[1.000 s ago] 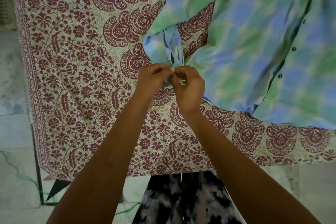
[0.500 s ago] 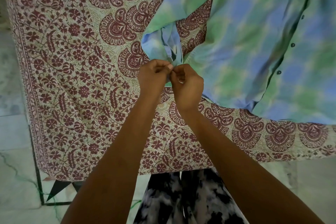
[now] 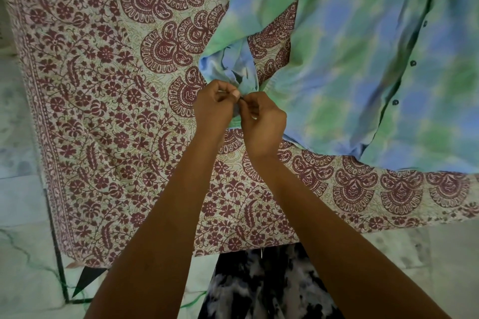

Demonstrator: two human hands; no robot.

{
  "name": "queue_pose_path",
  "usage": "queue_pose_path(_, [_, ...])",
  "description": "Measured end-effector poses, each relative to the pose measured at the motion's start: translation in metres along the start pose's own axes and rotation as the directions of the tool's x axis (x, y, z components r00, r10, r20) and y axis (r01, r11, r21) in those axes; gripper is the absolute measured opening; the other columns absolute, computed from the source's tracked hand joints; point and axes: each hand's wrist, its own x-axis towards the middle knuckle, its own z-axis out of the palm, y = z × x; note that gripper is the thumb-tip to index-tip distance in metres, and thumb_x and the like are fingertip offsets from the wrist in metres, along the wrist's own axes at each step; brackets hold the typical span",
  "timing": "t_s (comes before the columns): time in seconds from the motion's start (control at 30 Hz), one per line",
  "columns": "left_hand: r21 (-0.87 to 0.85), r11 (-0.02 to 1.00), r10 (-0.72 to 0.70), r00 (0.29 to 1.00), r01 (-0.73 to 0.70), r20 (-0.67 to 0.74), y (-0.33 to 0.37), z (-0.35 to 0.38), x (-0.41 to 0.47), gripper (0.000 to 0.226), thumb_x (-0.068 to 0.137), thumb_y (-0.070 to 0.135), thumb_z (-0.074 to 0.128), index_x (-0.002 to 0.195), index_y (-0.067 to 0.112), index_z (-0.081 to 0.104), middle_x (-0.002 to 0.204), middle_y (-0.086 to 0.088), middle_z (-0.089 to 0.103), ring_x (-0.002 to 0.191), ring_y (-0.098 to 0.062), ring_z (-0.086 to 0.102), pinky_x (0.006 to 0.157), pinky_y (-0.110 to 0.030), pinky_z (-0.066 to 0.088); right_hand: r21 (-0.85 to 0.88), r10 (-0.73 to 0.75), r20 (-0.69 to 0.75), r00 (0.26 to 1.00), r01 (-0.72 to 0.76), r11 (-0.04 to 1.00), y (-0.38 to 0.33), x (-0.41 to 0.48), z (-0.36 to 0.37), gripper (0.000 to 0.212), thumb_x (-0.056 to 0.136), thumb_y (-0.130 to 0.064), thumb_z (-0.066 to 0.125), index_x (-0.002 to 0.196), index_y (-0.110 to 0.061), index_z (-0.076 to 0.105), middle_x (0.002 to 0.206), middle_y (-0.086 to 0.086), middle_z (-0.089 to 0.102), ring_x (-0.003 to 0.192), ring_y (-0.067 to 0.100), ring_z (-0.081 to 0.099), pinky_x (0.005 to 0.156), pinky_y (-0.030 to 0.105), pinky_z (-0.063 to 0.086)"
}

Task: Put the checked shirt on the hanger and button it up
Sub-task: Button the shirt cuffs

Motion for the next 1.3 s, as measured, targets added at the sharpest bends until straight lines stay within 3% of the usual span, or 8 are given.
queue_pose_path(0.37, [-0.328,0.932,-0.14,0.987,0.157,0.075,-0.003,-0.004,0.0,0.018,0.085,0.0,0.057,0.073,0.014,0.058,0.068,0.0,0.061,0.052,0.001,0.057,0.05,-0.01,0.045,0.135,-0.012,-0.01,1.0,0.013,0.991,0.002,-0.004,-0.001,0.008,0.088,-0.008,0.058,0.093,-0.003,0.061,0.078,0.005,0.069,0.065,0.014,0.062,0.058,0.027,0.049])
queue_pose_path(0.5, [-0.4,0.879,-0.239,0.965,0.261,0.104,-0.01,-0.009,0.003,0.021,0.086,0.0,0.055,0.071,0.015,0.06,0.055,0.01,0.064,0.049,-0.001,0.053,0.048,-0.013,0.041,0.313,0.135,0.15,0.979,-0.177,0.933,0.006,-0.001,0.001,0.004,0.086,-0.006,0.058,0.088,-0.008,0.061,0.075,-0.001,0.063,0.066,0.012,0.06,0.062,0.03,0.051])
queue_pose_path(0.67, [-0.458,0.831,-0.297,0.948,0.315,0.114,-0.012,-0.013,0.01,0.022,0.088,0.002,0.054,0.071,0.015,0.059,0.056,0.007,0.063,0.053,-0.005,0.049,0.045,-0.013,0.042,0.487,0.261,0.383,0.886,-0.434,0.758,0.0,0.014,-0.001,0.025,0.08,0.01,0.057,0.075,-0.014,0.057,0.073,0.006,0.061,0.067,0.014,0.058,0.066,0.024,0.051])
queue_pose_path(0.8, [-0.226,0.97,-0.095,0.995,0.089,-0.013,-0.003,-0.013,0.004,0.004,0.083,0.002,0.061,0.082,0.005,0.064,0.07,0.004,0.065,0.053,0.005,0.06,0.051,-0.009,0.047,0.3,0.184,0.259,0.948,-0.26,0.918,-0.001,0.012,-0.005,0.011,0.08,-0.003,0.066,0.082,-0.012,0.061,0.074,-0.002,0.064,0.066,0.008,0.059,0.067,0.022,0.051])
queue_pose_path(0.9, [0.02,0.993,0.119,0.991,-0.117,-0.063,-0.005,-0.01,0.004,0.004,0.078,0.007,0.067,0.082,0.008,0.068,0.074,0.002,0.068,0.07,-0.011,0.067,0.068,-0.024,0.055,0.185,0.072,0.157,0.985,-0.101,0.978,-0.002,0.007,-0.005,0.007,0.082,-0.013,0.065,0.088,-0.009,0.066,0.079,0.003,0.068,0.069,0.011,0.062,0.065,0.02,0.05])
queue_pose_path(1.1, [0.144,0.959,0.243,0.97,-0.244,0.031,-0.008,-0.017,0.009,0.004,0.08,0.008,0.066,0.083,0.01,0.067,0.073,0.009,0.065,0.071,-0.008,0.064,0.072,-0.024,0.053,0.161,0.122,0.179,0.976,-0.152,0.975,-0.004,0.012,-0.004,0.01,0.085,-0.009,0.056,0.083,-0.006,0.065,0.073,0.003,0.065,0.06,0.005,0.054,0.059,0.013,0.042])
queue_pose_path(1.2, [0.107,0.969,0.217,0.975,-0.222,0.054,-0.016,-0.02,0.011,0.006,0.082,0.006,0.064,0.085,0.012,0.064,0.076,0.009,0.065,0.068,0.001,0.062,0.069,-0.015,0.051,0.177,0.327,0.381,0.865,-0.415,0.892,-0.01,0.027,-0.006,0.017,0.083,0.0,0.051,0.071,-0.009,0.058,0.065,0.003,0.056,0.058,0.01,0.049,0.06,0.019,0.04])
queue_pose_path(1.3, [0.029,0.974,0.223,0.973,-0.225,0.065,-0.023,-0.023,0.009,0.007,0.086,0.006,0.059,0.087,0.013,0.059,0.078,0.008,0.063,0.067,0.007,0.06,0.066,-0.012,0.049,0.32,0.386,0.669,0.636,-0.714,0.622,-0.009,0.039,-0.009,0.027,0.087,0.004,0.047,0.067,-0.012,0.056,0.061,0.003,0.057,0.058,0.012,0.052,0.059,0.021,0.046])
